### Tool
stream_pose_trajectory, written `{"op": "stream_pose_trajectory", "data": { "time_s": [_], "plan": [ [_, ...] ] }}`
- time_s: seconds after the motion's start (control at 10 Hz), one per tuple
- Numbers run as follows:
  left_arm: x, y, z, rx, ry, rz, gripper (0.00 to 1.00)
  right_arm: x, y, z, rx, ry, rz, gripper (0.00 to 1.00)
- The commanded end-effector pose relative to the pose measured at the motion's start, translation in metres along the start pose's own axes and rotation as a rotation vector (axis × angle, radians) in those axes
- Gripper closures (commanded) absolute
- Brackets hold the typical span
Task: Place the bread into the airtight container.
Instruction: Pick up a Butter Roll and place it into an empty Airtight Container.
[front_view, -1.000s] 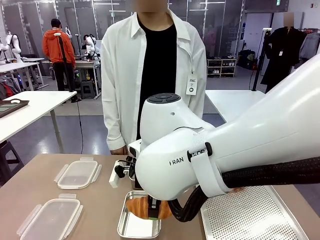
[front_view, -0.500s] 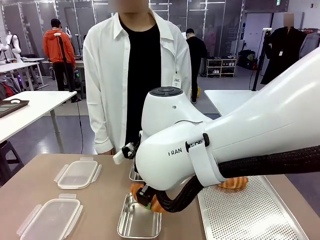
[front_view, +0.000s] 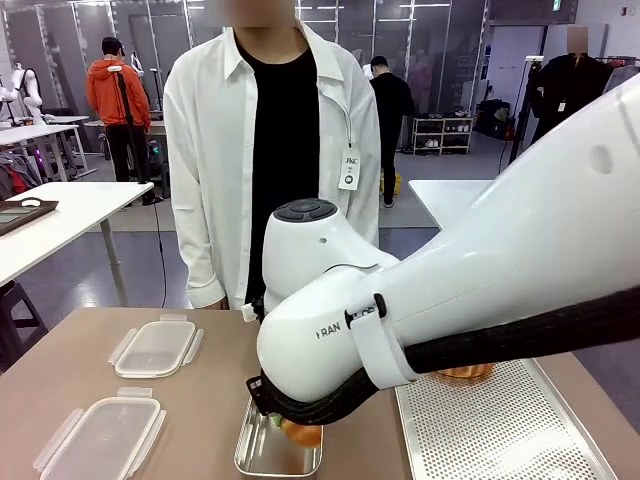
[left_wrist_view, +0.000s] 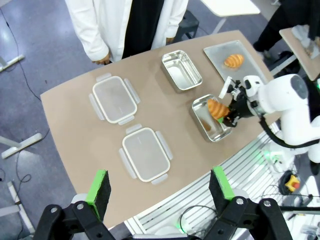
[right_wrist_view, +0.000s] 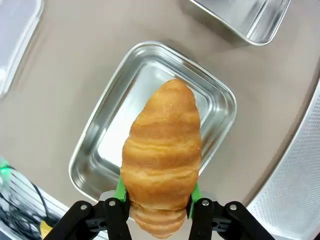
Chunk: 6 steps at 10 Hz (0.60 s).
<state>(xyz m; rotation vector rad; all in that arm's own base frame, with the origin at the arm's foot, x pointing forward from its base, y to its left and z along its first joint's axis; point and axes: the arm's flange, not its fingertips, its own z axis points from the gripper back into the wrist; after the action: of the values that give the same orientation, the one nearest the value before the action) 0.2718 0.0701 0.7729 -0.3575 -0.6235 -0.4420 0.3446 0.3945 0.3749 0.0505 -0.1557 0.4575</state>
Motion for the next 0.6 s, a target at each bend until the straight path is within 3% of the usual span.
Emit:
{"op": "stream_pose_trajectory", "data": {
  "time_s": [0.0, 0.5],
  "plan": [
    [0.0, 0.0, 0.001, -0.012, 0.001, -0.018, 0.0, 0.019, 0.017, -0.015, 0.007, -0.018, -0.087, 0.48],
    [0.0, 0.0, 0.001, -0.012, 0.001, -0.018, 0.0, 0.02, 0.018, -0.05, -0.006, 0.041, -0.121, 0.48]
  ]
}}
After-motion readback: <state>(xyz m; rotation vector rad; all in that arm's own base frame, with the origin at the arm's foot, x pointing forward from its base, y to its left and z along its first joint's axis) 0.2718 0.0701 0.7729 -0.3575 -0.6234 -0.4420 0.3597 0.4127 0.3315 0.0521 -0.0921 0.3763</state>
